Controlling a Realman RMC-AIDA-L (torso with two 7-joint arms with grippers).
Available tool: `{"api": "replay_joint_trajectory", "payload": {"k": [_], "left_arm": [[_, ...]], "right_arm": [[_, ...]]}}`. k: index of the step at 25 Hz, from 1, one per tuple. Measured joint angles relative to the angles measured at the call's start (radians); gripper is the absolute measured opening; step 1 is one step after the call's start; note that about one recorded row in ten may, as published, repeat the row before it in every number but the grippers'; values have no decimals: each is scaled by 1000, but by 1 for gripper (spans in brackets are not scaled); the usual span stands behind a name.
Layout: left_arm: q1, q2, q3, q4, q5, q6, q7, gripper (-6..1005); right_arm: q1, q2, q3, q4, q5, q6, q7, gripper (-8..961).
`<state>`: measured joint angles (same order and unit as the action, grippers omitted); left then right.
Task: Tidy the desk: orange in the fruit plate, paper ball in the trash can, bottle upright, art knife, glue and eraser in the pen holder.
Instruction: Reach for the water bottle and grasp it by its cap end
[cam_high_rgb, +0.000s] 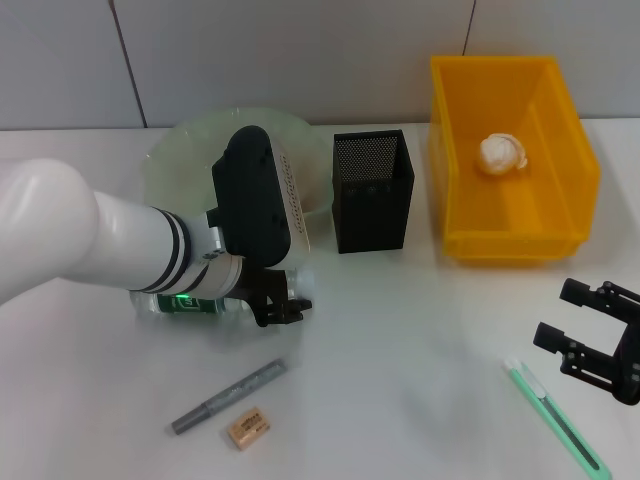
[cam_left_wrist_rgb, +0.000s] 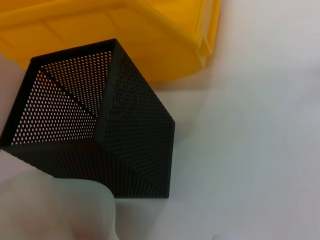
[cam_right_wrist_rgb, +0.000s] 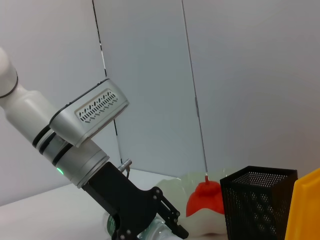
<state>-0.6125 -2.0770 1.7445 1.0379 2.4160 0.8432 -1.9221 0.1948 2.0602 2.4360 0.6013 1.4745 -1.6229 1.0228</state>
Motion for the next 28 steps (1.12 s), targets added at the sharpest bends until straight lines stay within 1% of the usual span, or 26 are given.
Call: {"api": "replay_joint_trajectory", "payload": {"k": [17, 22, 28], "left_arm": [[5, -1, 25, 6, 0, 0, 0, 554], [18, -2, 25, 32, 0, 0, 0, 461], [22, 0, 25, 40, 0, 0, 0, 459]], "right_arm": [[0, 2, 0, 0, -2, 10, -1, 694], [-2, 2, 0, 0, -2, 11, -3, 694], [-6, 2, 0, 0, 0, 9, -5, 694]]}}
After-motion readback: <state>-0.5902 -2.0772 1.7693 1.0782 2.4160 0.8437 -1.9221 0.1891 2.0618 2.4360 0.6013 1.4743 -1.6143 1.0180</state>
